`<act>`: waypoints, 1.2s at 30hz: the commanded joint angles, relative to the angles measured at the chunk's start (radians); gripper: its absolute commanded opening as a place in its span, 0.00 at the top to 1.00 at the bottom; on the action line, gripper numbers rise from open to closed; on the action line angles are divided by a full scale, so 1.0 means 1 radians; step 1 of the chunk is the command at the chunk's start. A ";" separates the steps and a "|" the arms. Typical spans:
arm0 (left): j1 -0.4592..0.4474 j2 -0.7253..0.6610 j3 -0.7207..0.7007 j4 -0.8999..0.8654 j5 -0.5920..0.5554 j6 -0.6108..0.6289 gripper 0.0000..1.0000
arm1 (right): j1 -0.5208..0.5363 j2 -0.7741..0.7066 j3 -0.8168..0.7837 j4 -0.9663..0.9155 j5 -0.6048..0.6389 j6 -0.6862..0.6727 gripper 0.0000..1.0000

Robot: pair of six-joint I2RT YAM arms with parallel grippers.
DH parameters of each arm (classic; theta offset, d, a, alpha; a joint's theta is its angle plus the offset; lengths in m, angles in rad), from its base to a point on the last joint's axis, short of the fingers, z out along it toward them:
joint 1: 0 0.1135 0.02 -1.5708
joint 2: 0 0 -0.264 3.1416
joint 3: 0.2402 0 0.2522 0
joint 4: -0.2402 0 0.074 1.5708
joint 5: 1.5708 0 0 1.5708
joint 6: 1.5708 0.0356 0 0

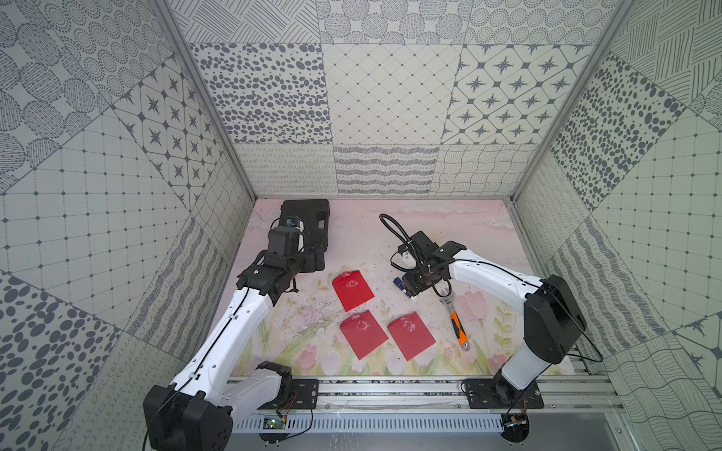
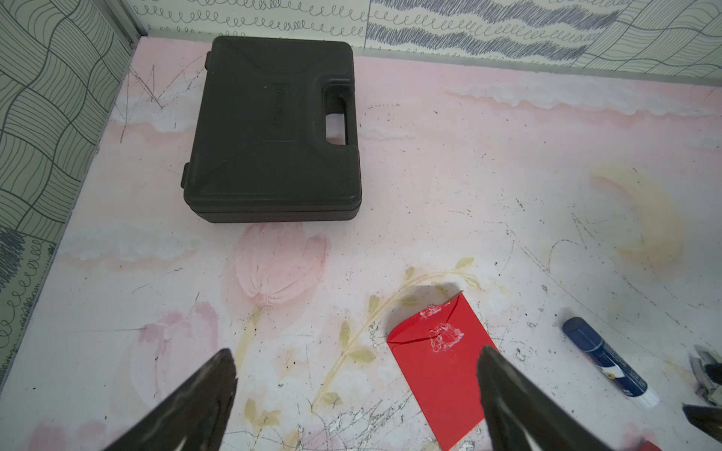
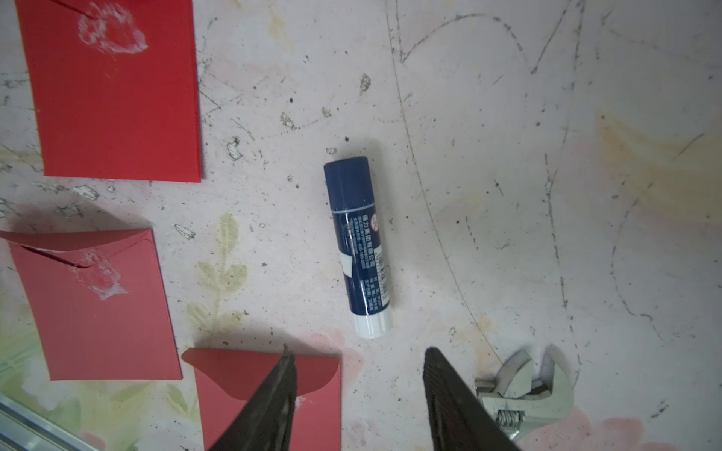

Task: Seal the envelope with a glue stick
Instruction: Pick up the glue stick from the center of the board.

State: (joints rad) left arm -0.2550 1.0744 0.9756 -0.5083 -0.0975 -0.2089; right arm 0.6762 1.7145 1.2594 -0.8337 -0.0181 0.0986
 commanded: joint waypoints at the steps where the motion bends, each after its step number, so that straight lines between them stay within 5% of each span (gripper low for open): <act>1: -0.001 0.003 0.010 -0.007 0.026 -0.004 0.03 | -0.003 0.047 0.036 -0.006 -0.011 -0.047 0.48; 26: -0.002 0.008 0.012 -0.002 0.067 -0.023 0.04 | -0.003 0.194 0.027 -0.001 0.006 -0.063 0.55; 36: -0.002 0.007 0.005 0.008 0.065 -0.047 0.05 | 0.005 0.207 0.014 0.001 0.018 -0.064 0.69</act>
State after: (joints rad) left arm -0.2550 1.0840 0.9764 -0.5083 -0.0471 -0.2321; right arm 0.6765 1.9167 1.2865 -0.8379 -0.0051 0.0406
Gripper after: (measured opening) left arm 0.954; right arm 0.322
